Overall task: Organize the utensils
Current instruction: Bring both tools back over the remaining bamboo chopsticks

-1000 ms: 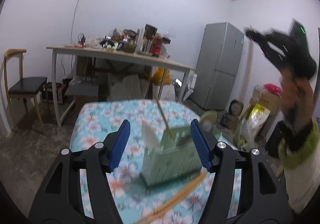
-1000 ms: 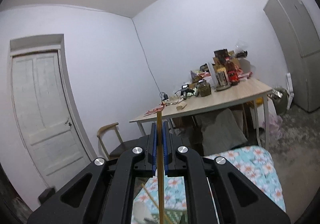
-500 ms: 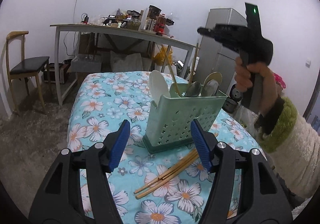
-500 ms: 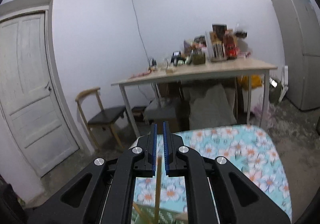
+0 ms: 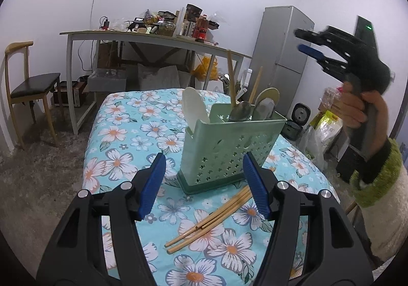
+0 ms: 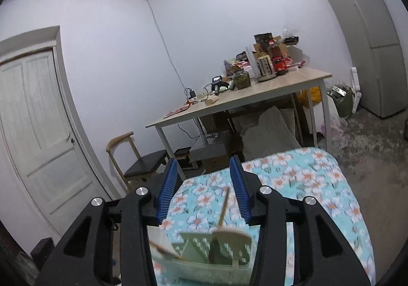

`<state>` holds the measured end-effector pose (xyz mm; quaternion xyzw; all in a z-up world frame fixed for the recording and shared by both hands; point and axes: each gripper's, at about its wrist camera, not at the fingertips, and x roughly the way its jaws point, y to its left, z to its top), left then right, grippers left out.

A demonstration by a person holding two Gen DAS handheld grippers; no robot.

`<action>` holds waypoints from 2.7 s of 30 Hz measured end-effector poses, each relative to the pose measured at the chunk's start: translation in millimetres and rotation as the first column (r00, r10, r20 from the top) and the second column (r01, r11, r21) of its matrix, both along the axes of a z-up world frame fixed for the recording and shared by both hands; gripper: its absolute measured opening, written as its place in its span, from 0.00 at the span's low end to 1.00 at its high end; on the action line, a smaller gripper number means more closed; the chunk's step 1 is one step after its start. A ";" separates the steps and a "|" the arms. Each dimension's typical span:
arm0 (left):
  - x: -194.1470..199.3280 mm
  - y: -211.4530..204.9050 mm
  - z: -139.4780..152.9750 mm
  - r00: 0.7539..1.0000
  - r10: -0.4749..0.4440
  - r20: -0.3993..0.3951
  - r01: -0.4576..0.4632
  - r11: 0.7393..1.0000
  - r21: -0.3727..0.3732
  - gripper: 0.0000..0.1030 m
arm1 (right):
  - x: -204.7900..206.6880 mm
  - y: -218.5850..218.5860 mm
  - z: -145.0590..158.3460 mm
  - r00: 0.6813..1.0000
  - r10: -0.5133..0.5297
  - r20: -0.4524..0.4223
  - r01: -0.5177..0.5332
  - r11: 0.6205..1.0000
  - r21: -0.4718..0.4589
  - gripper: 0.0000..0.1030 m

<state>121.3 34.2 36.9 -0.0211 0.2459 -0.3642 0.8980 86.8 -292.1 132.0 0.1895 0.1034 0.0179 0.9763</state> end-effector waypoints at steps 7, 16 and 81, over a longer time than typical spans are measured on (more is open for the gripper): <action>1.0 -10.8 -2.9 1.000 -0.012 -0.013 0.012 0.999 0.036 0.61 | -45.5 -8.3 -46.6 0.994 -0.001 -0.108 0.013 0.994 0.108 0.53; -0.4 -27.5 -14.0 0.999 -0.025 -0.042 0.029 0.994 0.101 0.61 | -64.3 -16.7 -137.4 0.943 0.039 -0.330 0.049 0.966 0.254 0.53; 5.7 -48.0 -30.4 0.996 -0.034 -0.080 0.046 0.987 0.157 0.61 | -60.1 -31.8 -176.5 0.916 0.065 -0.396 0.080 0.937 0.339 0.54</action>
